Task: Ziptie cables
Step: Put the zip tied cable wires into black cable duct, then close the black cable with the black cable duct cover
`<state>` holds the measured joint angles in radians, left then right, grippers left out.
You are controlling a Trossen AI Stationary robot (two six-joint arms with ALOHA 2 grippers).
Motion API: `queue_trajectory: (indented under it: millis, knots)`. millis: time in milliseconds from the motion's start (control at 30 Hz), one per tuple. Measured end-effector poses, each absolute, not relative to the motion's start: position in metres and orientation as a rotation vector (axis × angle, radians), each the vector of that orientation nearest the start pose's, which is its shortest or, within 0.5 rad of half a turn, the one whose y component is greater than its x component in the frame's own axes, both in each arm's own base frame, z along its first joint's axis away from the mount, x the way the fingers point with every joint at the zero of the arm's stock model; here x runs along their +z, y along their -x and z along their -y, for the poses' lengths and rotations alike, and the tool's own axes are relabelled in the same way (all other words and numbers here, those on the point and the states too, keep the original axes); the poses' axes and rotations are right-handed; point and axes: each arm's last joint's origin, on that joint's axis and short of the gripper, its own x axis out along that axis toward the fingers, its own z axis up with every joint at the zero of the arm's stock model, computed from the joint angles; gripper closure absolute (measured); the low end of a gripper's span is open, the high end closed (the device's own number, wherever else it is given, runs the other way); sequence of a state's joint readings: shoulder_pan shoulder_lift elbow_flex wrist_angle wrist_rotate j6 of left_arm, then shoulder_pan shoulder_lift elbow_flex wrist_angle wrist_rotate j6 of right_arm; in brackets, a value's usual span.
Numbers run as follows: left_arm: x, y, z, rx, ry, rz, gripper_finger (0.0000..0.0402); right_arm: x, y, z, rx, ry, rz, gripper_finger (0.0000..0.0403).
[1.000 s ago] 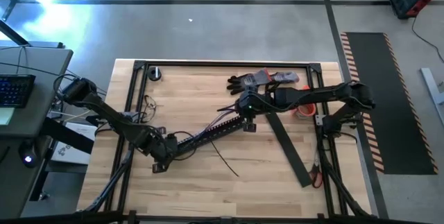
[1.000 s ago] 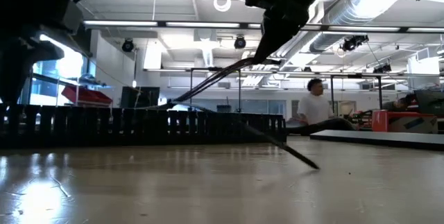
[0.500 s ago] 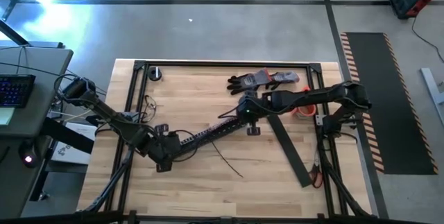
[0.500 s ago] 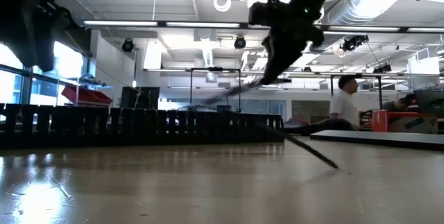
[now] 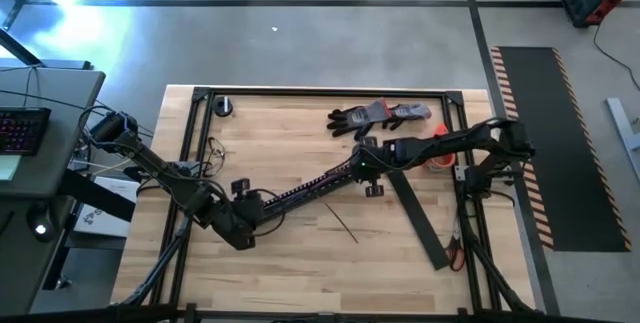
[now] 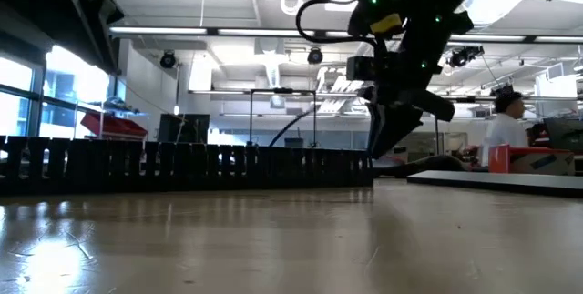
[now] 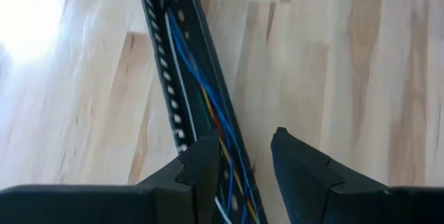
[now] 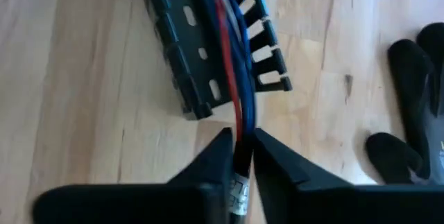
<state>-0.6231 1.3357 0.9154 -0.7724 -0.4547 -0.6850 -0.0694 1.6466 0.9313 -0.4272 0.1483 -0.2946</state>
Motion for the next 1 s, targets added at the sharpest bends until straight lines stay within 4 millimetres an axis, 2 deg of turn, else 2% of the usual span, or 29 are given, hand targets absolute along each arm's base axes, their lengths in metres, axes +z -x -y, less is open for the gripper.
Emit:
queue_trajectory:
  millis: [167,300,433,500,667,833,1000]
  knots:
    - [0.23,-0.207,0.132,0.201,0.009,-0.952,0.0286,0.162,-0.3,0.024,-0.035,0.326,-1.205,0.0279]
    - [0.228,-0.209,0.133,0.213,0.011,-0.922,0.0286,0.177,-0.302,0.022,-0.102,0.297,-1.249,0.0208]
    - [0.219,-0.212,0.135,0.192,0.042,-0.869,0.0286,0.194,-0.312,0.012,-0.012,0.18,-1.095,0.0167]
    - [0.21,-0.213,0.135,0.175,0.064,-0.835,0.0286,0.193,-0.318,0.006,0.017,0.204,-1.004,0.0161]
    - [0.186,-0.208,0.132,0.169,0.127,-0.791,0.0286,0.177,-0.329,0.0,0.046,0.242,-0.93,0.0166]
    - [0.167,-0.201,0.125,0.185,0.144,-0.809,0.0286,0.153,-0.336,0.006,0.05,0.22,-0.985,0.0184]
    - [0.153,-0.197,0.116,0.215,0.126,-0.853,0.0286,0.142,-0.332,0.005,0.07,0.14,-1.067,0.0207]
